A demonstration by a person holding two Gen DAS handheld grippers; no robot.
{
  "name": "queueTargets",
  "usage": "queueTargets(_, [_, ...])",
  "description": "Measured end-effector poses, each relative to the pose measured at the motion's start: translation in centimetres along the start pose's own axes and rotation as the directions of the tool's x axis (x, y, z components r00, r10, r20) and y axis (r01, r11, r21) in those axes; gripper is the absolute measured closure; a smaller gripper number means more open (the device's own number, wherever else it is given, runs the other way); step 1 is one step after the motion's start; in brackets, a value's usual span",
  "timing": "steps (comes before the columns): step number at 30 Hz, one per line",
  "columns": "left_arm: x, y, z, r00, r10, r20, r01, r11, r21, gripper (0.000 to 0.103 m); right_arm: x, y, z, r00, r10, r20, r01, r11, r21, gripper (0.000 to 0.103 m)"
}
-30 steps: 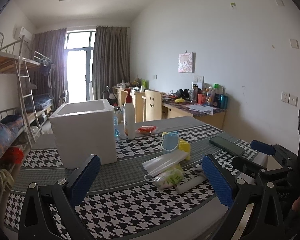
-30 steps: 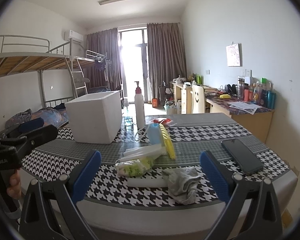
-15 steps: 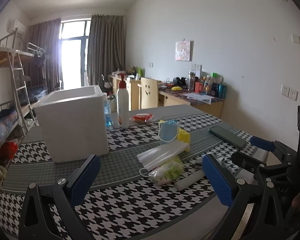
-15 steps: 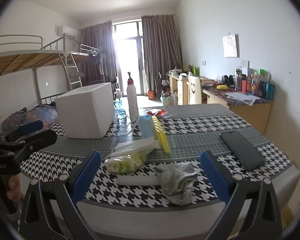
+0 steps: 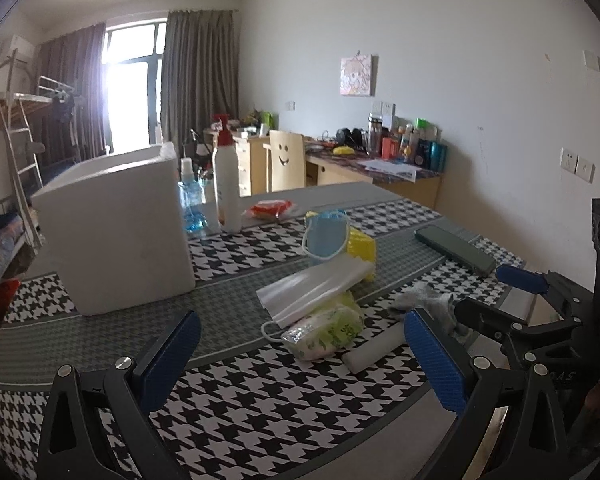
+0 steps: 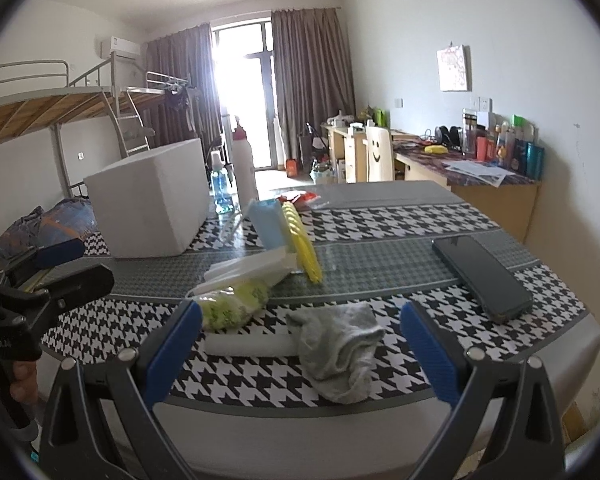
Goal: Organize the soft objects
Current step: 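Grasp the green-and-white tissue packet with the left gripper while the right gripper grasps the grey sock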
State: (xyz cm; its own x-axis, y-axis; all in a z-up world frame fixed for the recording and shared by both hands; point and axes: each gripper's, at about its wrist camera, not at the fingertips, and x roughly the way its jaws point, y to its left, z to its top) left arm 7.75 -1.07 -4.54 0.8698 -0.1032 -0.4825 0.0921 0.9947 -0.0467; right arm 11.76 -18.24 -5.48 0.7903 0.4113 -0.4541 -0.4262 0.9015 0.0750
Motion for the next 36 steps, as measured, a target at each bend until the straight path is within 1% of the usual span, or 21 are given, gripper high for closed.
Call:
queueTargets(6, [2.0, -0.3, -0.2, 0.999, -0.002, -0.045, 0.003, 1.0, 0.014, 0.001, 0.9, -0.5, -0.5, 0.999, -0.008, -0.035, 0.008, 1.0, 0.008, 0.002])
queueTargets(10, [3.5, -0.5, -0.4, 0.996, -0.001, -0.089, 0.004, 1.0, 0.03, 0.001, 1.3, -0.9, -0.7, 0.999, -0.011, -0.052, 0.012, 1.0, 0.018, 0.002])
queueTargets(14, [5.0, -0.8, -0.5, 0.992, -0.014, -0.123, 0.019, 0.999, 0.036, 0.002, 1.8, -1.4, -0.9, 0.998, -0.013, -0.067, 0.015, 1.0, 0.027, 0.002])
queueTargets(16, [5.6, -1.0, -0.5, 0.991, -0.014, -0.136, 0.022, 0.998, 0.052, 0.006, 2.0, -1.7, -1.1, 0.997, -0.017, -0.073, 0.02, 0.999, 0.031, 0.002])
queueTargets(18, [6.2, -1.1, -0.4, 0.987, -0.029, -0.155, 0.039, 0.997, 0.062, 0.015, 2.2, -1.8, -1.1, 0.997, -0.019, -0.077, 0.022, 0.999, 0.036, 0.002])
queueTargets(21, [7.2, -1.1, -0.4, 0.982, -0.045, -0.183, 0.056, 0.997, 0.056, 0.023, 2.5, -2.3, -1.2, 0.996, -0.025, -0.087, 0.029, 0.999, 0.041, 0.002])
queueTargets(23, [7.6, -1.2, -0.4, 0.98, -0.049, -0.194, 0.062, 0.996, 0.063, 0.024, 2.7, -2.6, -1.3, 0.995, -0.028, -0.092, 0.032, 0.998, 0.046, 0.002])
queueTargets(28, [8.6, -1.4, -0.2, 0.978, -0.031, -0.209, 0.049, 0.996, 0.08, 0.026, 2.9, -3.0, -1.4, 0.994, -0.03, -0.102, 0.035, 0.998, 0.053, 0.002])
queueTargets(30, [9.3, -1.6, -0.3, 0.973, -0.025, -0.228, 0.047, 0.995, 0.09, 0.032, 3.1, -3.2, -1.4, 0.994, -0.032, -0.109, 0.038, 0.998, 0.053, 0.002])
queueTargets(32, [9.8, -1.7, -0.3, 0.968, -0.024, -0.25, 0.048, 0.995, 0.091, 0.035, 3.4, -3.3, -1.5, 0.992, -0.033, -0.119, 0.04, 0.998, 0.054, 0.002])
queueTargets(35, [10.5, -1.9, -0.3, 0.961, -0.035, -0.276, 0.063, 0.994, 0.092, 0.043, 3.6, -3.7, -1.7, 0.991, -0.035, -0.126, 0.043, 0.997, 0.06, 0.002])
queueTargets(36, [10.6, -1.9, -0.3, 0.959, -0.036, -0.281, 0.064, 0.993, 0.094, 0.043, 3.6, -3.9, -1.7, 0.991, -0.037, -0.128, 0.045, 0.997, 0.062, 0.002])
